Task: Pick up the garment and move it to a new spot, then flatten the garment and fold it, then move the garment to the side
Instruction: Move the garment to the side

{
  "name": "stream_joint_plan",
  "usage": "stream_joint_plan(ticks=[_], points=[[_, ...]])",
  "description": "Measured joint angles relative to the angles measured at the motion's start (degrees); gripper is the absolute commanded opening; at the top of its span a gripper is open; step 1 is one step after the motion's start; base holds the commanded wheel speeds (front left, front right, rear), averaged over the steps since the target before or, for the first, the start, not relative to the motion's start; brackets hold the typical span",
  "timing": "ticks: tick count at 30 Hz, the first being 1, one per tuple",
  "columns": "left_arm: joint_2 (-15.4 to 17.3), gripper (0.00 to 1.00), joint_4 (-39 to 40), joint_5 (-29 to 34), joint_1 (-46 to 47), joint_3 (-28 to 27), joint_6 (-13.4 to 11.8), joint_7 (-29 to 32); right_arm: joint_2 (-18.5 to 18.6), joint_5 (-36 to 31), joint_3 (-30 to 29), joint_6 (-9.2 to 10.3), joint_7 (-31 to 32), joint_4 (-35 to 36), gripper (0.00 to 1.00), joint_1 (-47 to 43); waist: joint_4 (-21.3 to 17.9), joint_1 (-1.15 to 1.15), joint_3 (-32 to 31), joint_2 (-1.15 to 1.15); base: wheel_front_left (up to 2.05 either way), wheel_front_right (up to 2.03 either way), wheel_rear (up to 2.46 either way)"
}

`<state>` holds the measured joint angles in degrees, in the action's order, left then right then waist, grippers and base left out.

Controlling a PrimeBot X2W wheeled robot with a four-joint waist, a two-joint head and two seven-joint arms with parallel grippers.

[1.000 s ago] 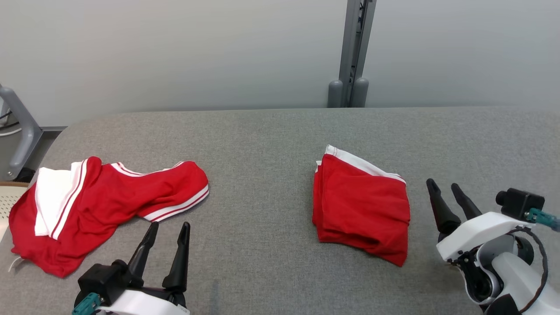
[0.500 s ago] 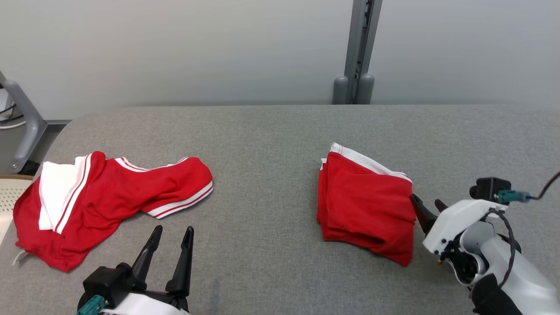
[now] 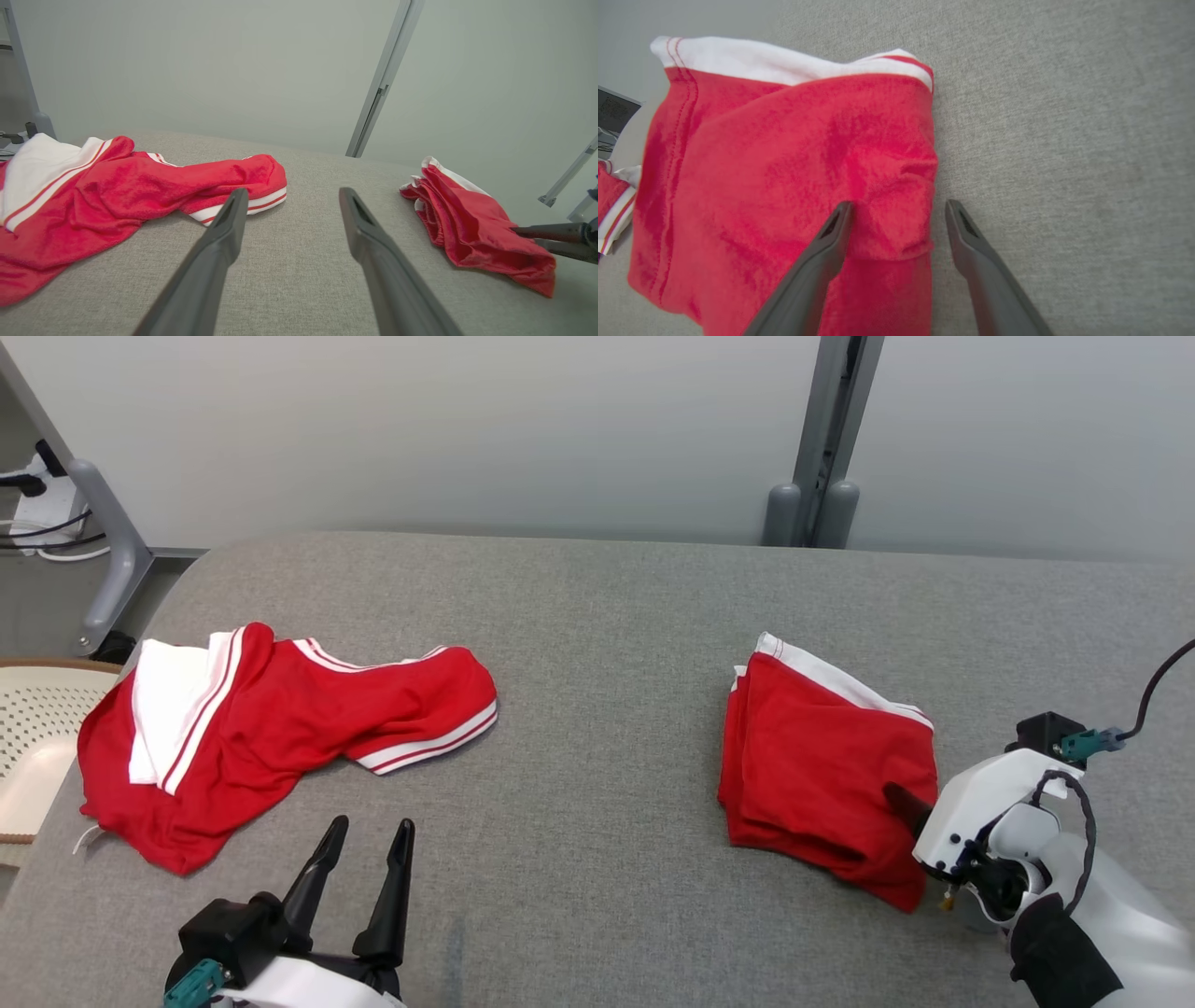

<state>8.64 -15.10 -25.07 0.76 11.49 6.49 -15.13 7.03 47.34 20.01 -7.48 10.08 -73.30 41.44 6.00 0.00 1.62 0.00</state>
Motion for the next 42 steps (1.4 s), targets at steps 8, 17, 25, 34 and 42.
stream_joint_plan(ticks=[8, 17, 25, 34, 42], points=[[0.3, 1.00, -0.2, -0.3, 0.8, 0.0, 0.1, 0.0, -0.3, -1.1, -2.2, 0.00, -0.7, -0.4, 0.13, 0.0, 0.6, 0.00, 1.2, 0.00, 0.00, 0.00, 0.00], [0.1, 1.00, -0.5, -0.3, 0.9, 0.0, 0.1, 0.0, -0.8, -2.9, -2.5, 0.00, -3.9, -0.5, 0.00, 0.5, 0.0, 0.00, 0.5, 0.00, 0.00, 0.00, 0.00], [0.5, 1.00, 0.9, 0.3, 0.9, 1.8, 0.4, 0.0, -0.2, -4.0, -0.6, 0.00, -5.7, 1.8, 0.00, 0.9, -2.1, 0.00, -0.3, 0.00, 0.00, 0.00, 0.00], [0.0, 1.00, 3.2, 0.8, 1.5, 5.2, 0.6, 0.6, 0.6, -4.7, 1.6, 0.00, -7.3, 4.7, 0.00, 1.4, -9.0, 0.00, -0.1, 0.00, 0.00, 0.00, 0.00], [-0.3, 1.00, 4.2, 0.7, 1.7, 6.8, 0.6, 0.8, 0.4, -5.4, 3.8, 0.00, -8.3, 6.6, 0.00, 1.4, -16.7, 0.00, 0.5, 0.00, 0.00, 0.00, 0.00]])
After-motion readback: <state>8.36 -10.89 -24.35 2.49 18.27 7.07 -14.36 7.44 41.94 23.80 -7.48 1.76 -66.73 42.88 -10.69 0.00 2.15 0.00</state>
